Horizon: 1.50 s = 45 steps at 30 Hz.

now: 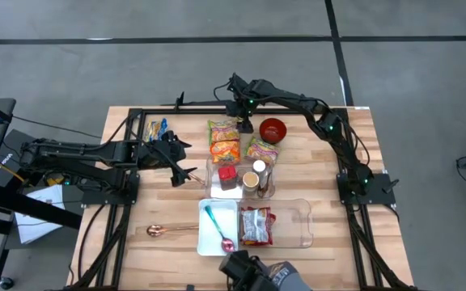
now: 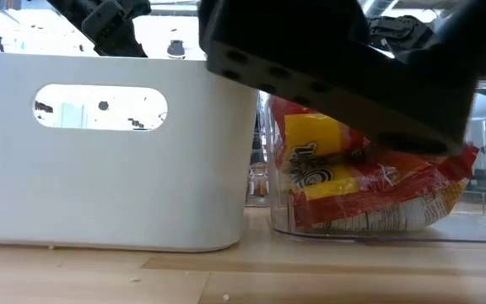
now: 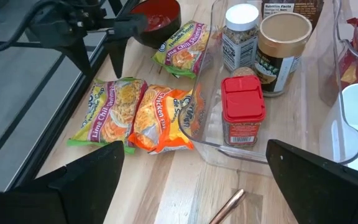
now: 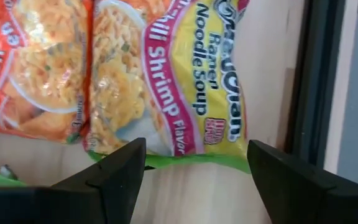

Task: Pick & Place Food Item
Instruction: Put the top green noodle pack into the bottom transparent bin

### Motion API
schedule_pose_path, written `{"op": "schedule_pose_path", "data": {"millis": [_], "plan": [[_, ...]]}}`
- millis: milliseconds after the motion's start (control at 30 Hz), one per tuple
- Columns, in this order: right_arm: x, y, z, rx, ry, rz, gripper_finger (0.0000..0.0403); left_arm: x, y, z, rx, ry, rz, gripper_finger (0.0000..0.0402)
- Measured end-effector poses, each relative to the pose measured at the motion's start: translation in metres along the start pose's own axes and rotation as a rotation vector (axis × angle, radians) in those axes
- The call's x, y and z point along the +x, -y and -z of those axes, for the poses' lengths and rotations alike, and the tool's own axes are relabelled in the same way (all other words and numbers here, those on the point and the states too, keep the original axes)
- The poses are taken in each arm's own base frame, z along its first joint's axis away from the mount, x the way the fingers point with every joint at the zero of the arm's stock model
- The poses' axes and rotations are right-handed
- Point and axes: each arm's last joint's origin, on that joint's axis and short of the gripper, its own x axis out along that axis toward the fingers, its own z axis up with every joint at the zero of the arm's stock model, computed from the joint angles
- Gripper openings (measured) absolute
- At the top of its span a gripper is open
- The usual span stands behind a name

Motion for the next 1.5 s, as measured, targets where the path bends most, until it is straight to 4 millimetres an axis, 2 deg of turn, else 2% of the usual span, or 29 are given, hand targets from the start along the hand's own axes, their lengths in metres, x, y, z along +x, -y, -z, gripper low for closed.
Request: {"op": "schedule_pose_path", "data": {"millis": [333,600,833,1133,1333,1500], "plan": [[-0.001,0.005,0.000,-0.016,0.022,0.024,0.0275,0.000,0.000,-0.001,-0.012,0.010,0.000,0.0386],[-0.004,0.012,0.012,-0.029,-0.007,0.011,0.0275,0.000,0.000,-0.001,-0.019,0.010,0.000,0.0386],[-0.003,0.008,0.011,-0.065,-0.025,0.001,0.0275,0.000,0.000,-0.001,-0.020,0.010,0.000,0.0386],[-0.002,-0.008,0.003,-0.039,-0.034,-0.074,0.0275,0.000,0.000,-0.001,-0.020,0.010,0.000,0.0386],[-0.029,-0.010,-0.003,0.001,0.014,-0.060,0.0275,0.000,0.000,-0.001,-0.020,0.010,0.000,0.0386],[-0.077,-0.020,-0.011,0.077,0.080,-0.061,0.0275,0.000,0.000,-0.003,-0.013,0.028,-0.001,0.0386]]}}
